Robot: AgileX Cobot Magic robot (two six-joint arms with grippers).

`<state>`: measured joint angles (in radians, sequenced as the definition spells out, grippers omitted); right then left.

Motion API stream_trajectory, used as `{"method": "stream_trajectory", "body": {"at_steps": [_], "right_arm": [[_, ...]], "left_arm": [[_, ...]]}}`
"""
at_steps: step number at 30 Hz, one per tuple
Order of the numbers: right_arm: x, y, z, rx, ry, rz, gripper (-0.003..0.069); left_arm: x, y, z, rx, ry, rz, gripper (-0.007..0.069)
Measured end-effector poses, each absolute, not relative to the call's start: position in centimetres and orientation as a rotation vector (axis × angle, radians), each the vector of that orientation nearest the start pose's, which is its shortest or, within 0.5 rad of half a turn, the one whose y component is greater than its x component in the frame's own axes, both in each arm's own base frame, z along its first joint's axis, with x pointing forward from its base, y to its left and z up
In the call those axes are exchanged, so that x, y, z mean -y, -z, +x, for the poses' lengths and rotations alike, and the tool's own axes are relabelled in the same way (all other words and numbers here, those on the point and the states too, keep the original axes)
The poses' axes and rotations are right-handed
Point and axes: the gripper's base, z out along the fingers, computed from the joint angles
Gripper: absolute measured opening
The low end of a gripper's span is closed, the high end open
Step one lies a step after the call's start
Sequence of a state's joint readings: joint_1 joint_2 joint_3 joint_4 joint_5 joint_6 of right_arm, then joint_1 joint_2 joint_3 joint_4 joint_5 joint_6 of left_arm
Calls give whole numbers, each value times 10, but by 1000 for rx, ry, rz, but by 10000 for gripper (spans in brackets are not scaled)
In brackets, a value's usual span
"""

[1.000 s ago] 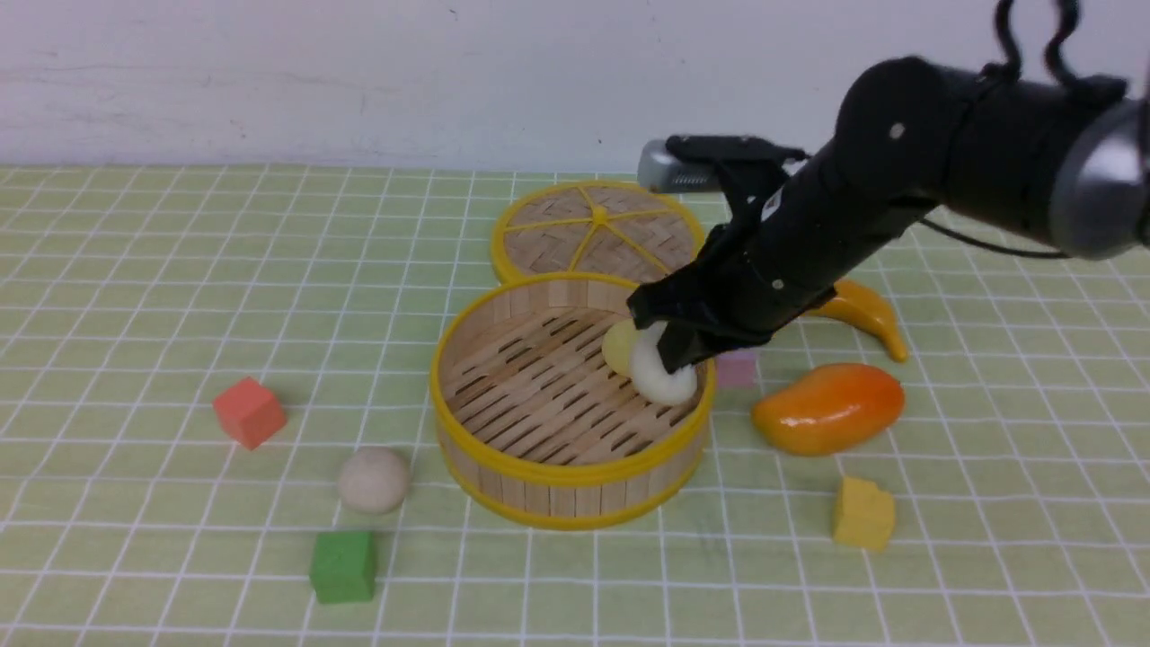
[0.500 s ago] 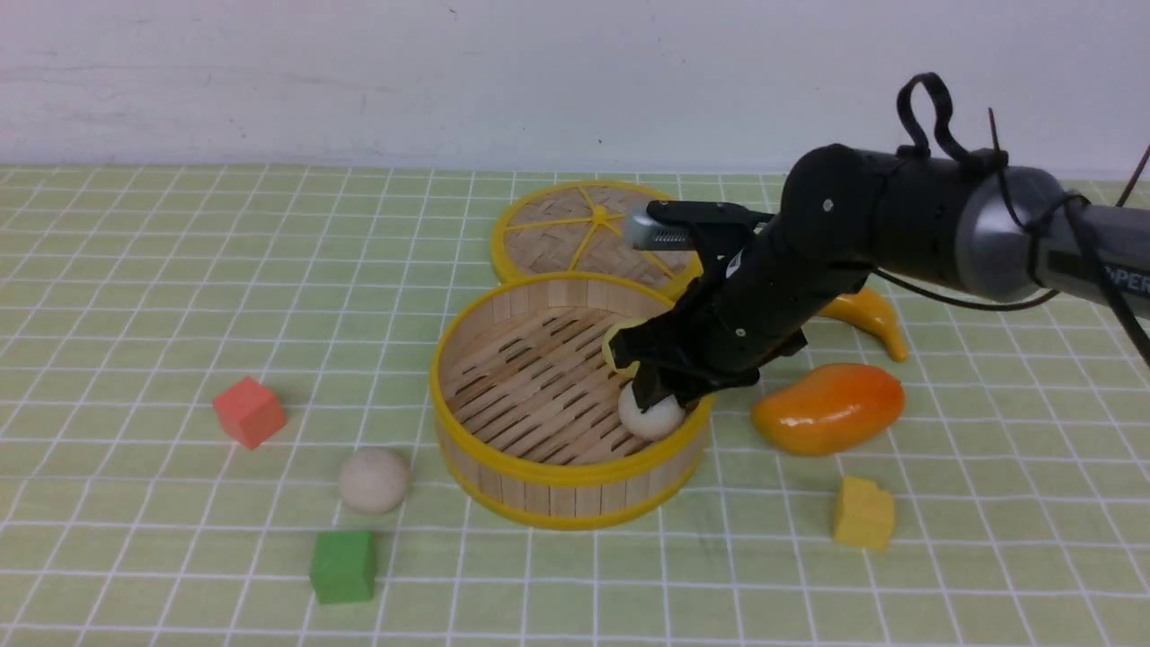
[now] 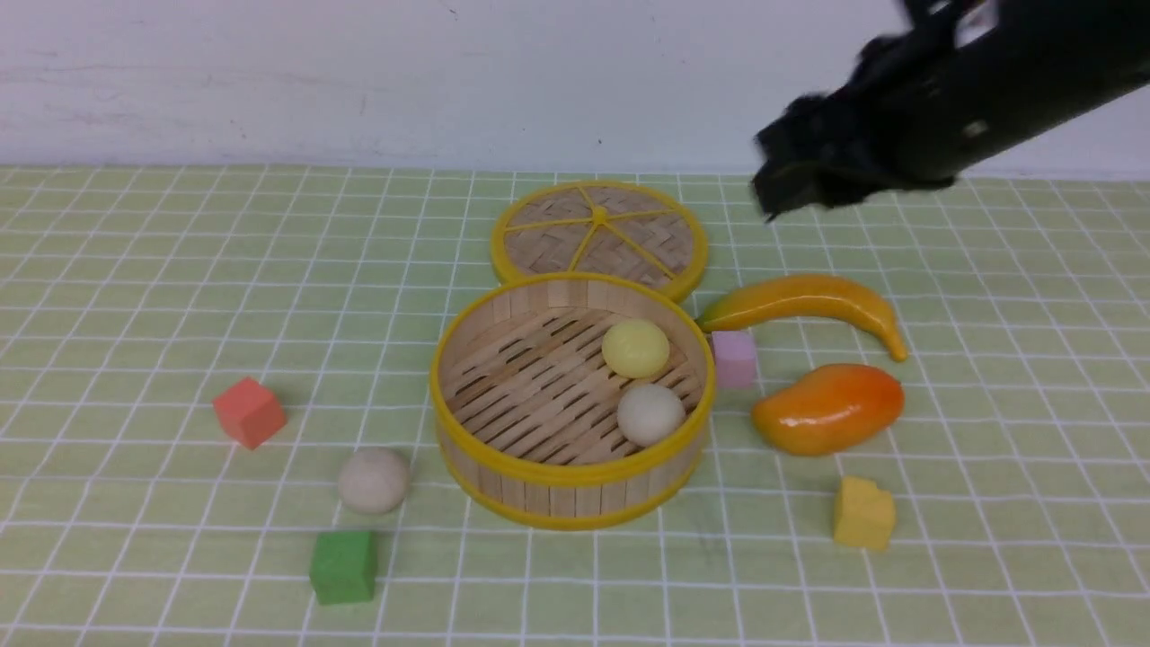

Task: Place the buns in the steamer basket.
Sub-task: Use the left arm to grab a steamed stuffed bun

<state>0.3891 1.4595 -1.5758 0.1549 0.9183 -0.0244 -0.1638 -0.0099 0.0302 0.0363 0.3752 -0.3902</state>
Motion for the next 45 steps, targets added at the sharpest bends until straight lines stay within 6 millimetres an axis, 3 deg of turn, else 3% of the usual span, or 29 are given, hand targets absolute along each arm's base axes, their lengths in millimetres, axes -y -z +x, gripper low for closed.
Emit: {"method": "stream_trajectory", "body": {"at_steps": [1,2,5,8,12,13,15,16,20,27,33,41,45], "right_arm": [[-121,-436,274,-2234,-353,-407,255],[-118,-438,271,-2233,-335,-403,236],[-86,-473,223,-2150,-232,-304,72],[-66,-473,187,-2120,-198,-235,-15],[-46,-443,140,-2103,-230,-160,-20],[-46,-436,139,-2111,-232,-154,-20],[-37,-411,116,-2087,-276,-103,-20],[-37,-405,115,-2094,-280,-96,-20],[-24,-369,81,-2020,-355,-18,-18],[-14,-328,56,-2019,-364,-4,-13],[-14,-304,55,-2090,-341,-6,-10],[-11,-294,56,-2125,-281,-4,-10],[-1,-292,55,-2032,-187,135,-10]], "left_arm": [[7,-170,52,-1884,344,-191,238],[7,-170,52,-1884,344,-191,238],[7,-170,52,-1884,344,-191,238],[7,-170,52,-1884,344,-191,238],[7,-170,52,-1884,344,-191,238],[7,-170,52,-1884,344,-191,238],[7,-170,52,-1884,344,-191,238],[7,-170,52,-1884,344,-191,238],[7,-170,52,-1884,344,-191,238],[7,-170,52,-1884,344,-191,238],[7,-170,52,-1884,344,-191,238],[7,-170,52,-1884,344,-191,238],[7,-170,52,-1884,344,-191,238]]}}
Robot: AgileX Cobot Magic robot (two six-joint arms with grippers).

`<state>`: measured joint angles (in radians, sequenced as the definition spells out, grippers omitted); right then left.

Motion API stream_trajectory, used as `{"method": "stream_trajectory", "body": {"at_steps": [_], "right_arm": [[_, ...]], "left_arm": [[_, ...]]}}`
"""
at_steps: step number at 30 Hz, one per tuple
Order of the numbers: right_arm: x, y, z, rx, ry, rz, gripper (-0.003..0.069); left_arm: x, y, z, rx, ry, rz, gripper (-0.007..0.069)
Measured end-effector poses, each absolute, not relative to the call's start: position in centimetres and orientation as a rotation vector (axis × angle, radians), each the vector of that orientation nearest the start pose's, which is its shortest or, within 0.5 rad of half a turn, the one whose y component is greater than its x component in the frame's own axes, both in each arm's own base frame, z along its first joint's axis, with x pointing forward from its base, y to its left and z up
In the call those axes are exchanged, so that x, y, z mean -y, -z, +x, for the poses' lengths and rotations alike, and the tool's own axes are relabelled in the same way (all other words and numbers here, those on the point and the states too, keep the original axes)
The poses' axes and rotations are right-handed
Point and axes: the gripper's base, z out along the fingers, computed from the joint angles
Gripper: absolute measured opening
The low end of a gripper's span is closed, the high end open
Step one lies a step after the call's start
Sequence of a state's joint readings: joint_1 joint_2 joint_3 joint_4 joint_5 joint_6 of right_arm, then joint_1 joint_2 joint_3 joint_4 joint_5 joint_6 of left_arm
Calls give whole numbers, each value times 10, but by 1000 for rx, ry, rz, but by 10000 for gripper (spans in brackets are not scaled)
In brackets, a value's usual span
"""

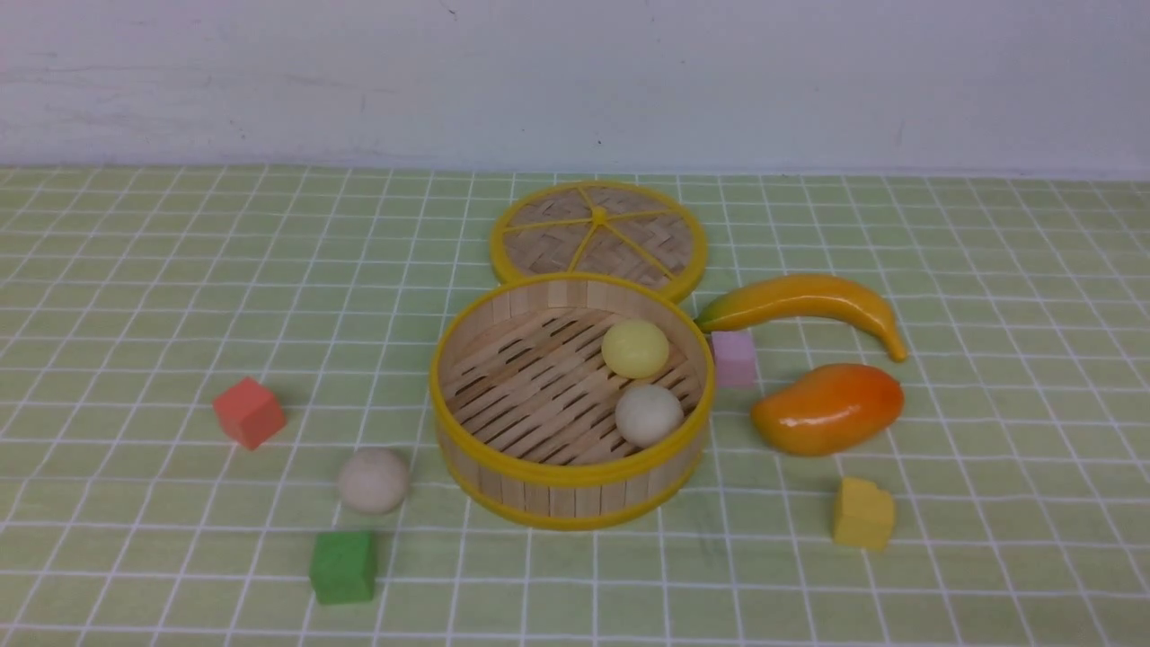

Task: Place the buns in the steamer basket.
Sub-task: Use the left arm to grab a steamed stuffed bun

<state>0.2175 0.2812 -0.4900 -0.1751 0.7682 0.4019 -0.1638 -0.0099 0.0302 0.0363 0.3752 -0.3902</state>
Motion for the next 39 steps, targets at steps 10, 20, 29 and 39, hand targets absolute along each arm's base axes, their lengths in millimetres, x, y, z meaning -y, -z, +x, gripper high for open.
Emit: {"method": "stream_trajectory", "body": {"at_steps": [10,20,29,39], "right_arm": [[12,-218,50,-1861,86,205,-1],[13,-174,49,-1901,92,244,3],[12,-173,51,-1867,87,232,15],[12,-173,51,-1863,87,231,22]], "left_arm": [[7,-170,52,-1884,344,-191,238],[7,-170,52,-1884,344,-191,238],[7,-170,52,-1884,344,-191,238],[7,-170,52,-1884,344,-191,238]]}}
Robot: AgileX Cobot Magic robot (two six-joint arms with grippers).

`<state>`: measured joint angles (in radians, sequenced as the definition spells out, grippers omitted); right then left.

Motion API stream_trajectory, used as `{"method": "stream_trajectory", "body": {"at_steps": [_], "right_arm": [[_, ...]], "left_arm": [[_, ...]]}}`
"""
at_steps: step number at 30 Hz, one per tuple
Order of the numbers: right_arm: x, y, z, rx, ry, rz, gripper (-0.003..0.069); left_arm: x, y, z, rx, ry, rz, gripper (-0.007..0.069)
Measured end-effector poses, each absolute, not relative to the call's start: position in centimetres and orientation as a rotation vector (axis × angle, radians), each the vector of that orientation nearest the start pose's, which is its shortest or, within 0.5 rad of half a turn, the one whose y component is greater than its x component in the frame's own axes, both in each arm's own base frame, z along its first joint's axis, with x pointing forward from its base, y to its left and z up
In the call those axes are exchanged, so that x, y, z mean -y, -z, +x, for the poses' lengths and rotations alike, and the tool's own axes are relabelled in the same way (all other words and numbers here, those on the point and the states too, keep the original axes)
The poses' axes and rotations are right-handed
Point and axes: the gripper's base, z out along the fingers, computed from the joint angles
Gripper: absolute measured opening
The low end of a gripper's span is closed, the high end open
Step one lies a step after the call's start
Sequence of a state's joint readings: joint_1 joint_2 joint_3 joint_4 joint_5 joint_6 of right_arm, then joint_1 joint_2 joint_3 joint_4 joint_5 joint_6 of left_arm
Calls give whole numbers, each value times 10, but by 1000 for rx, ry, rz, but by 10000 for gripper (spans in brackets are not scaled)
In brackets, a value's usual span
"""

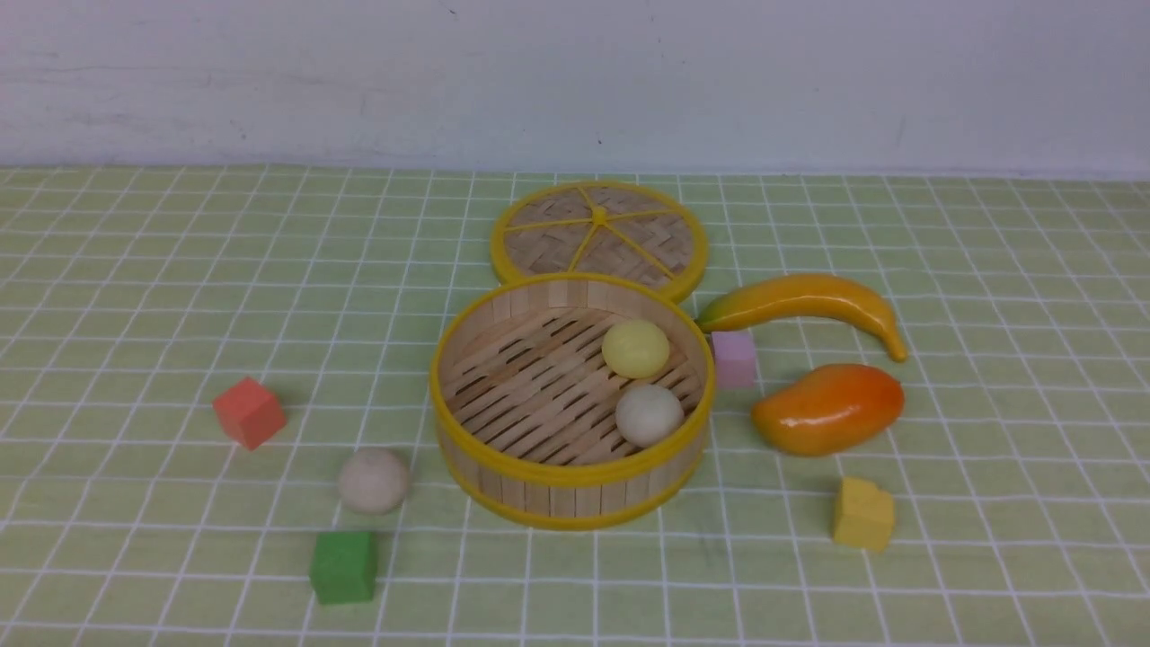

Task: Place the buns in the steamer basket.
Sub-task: Use the left arm to grab a steamed stuffed bun

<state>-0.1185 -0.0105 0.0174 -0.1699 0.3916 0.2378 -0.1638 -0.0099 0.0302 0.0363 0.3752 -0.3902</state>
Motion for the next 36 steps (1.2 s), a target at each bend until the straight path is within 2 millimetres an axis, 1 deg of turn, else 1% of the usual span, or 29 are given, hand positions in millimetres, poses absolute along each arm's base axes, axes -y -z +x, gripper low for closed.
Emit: {"method": "stream_trajectory", "body": {"at_steps": [24,30,32,33,36], "right_arm": [[12,-173,51,-1862,86,230,53],[12,-173,51,-1862,86,230,61],[12,-173,51,-1862,86,230,64],[12,-173,51,-1862,86,230,64],[12,-173,51,-1862,86,230,66]], "left_arm": [[7,-171,53,-1872,323,-174,238],[9,-190,56,-1655,376,-151,238],[9,-202,56,-1522,421,-152,238],[9,-203,56,-1511,425,-153,238],[8,-222,53,-1300,484,-160,238]]}}
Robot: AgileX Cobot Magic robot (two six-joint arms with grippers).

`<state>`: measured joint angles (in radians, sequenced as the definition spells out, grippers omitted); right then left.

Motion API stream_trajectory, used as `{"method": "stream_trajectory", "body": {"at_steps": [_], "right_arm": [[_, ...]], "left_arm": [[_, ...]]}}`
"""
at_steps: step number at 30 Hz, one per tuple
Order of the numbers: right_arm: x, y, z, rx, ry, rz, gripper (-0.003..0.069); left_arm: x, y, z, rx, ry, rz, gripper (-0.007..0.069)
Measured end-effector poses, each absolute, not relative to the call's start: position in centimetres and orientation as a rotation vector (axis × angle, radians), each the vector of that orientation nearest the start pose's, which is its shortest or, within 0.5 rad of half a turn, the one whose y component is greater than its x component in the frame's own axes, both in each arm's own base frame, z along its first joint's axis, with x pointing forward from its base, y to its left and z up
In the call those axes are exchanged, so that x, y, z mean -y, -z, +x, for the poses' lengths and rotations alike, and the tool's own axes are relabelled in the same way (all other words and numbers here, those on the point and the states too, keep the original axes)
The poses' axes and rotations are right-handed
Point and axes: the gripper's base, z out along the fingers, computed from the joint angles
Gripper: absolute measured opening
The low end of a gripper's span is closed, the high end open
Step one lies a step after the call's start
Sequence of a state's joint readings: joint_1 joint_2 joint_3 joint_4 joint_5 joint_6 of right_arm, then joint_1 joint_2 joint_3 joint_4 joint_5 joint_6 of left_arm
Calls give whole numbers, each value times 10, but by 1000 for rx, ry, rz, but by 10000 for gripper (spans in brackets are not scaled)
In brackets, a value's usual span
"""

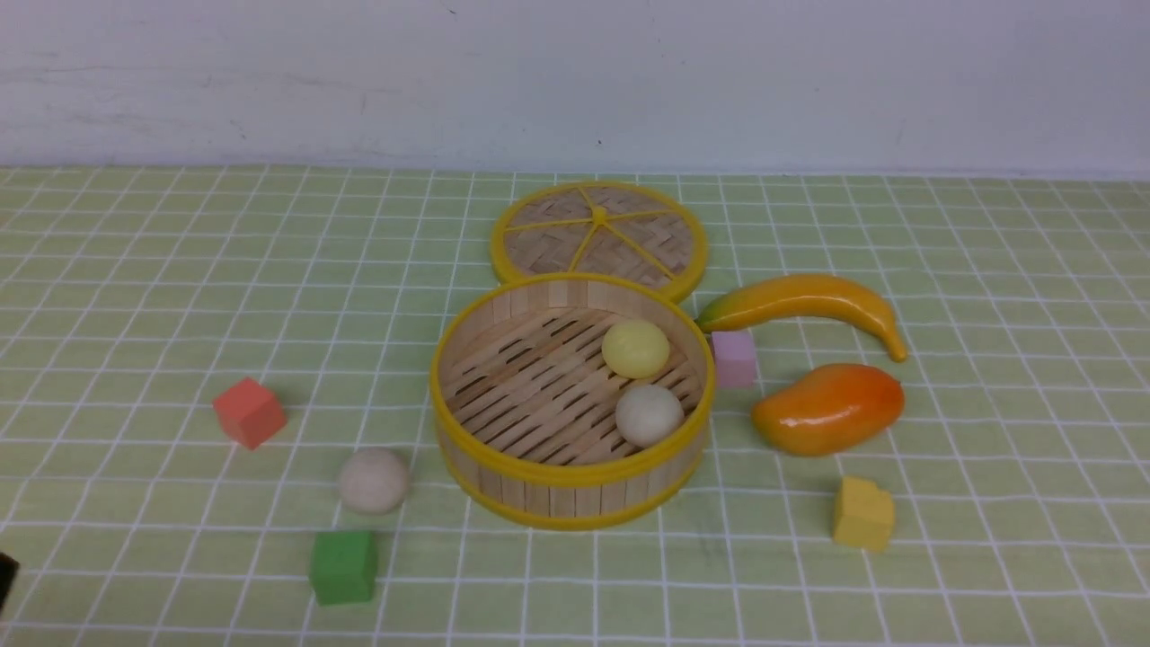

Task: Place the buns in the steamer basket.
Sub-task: Use the left arm to grab a steamed stuffed bun

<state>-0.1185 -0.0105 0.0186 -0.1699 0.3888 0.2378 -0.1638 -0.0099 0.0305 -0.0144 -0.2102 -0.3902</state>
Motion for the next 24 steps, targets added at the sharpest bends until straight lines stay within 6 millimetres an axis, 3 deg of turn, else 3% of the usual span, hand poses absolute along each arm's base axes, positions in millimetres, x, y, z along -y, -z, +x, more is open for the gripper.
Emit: {"method": "stream_trajectory", "body": {"at_steps": [3,6,8,9,10,11,12,14,15,19,21,24], "right_arm": [[12,-173,51,-1862,86,230,65],[12,-173,51,-1862,86,230,67],[12,-173,51,-1862,86,230,67],[12,-173,51,-1862,86,230,67],[12,-173,51,-1862,86,230,67],[12,-173,51,-1862,86,230,67],[12,-173,51,-1862,86,230,67],[12,-173,51,-1862,86,230,69],[12,-173,51,-1862,86,230,71],[12,-173,51,-1862,86,230,75],[12,-173,51,-1862,86,230,78],[12,-173,51,-1862,86,230,83]], "left_arm": [[6,-237,48,-1128,521,-165,238],[5,-247,45,-1082,556,-191,238],[3,-275,37,-1024,596,-213,238],[3,-274,37,-1029,596,-215,238],[2,-305,28,-976,613,-208,238],[1,-315,26,-971,617,-207,238],[1,-338,23,-974,621,-204,238],[2,-354,23,-996,622,-203,238],[3,-377,26,-1053,621,-204,238],[10,-413,50,-1279,606,-220,238],[15,-422,71,-1427,590,-233,238],[22,-420,107,-1605,564,-256,238]]}}
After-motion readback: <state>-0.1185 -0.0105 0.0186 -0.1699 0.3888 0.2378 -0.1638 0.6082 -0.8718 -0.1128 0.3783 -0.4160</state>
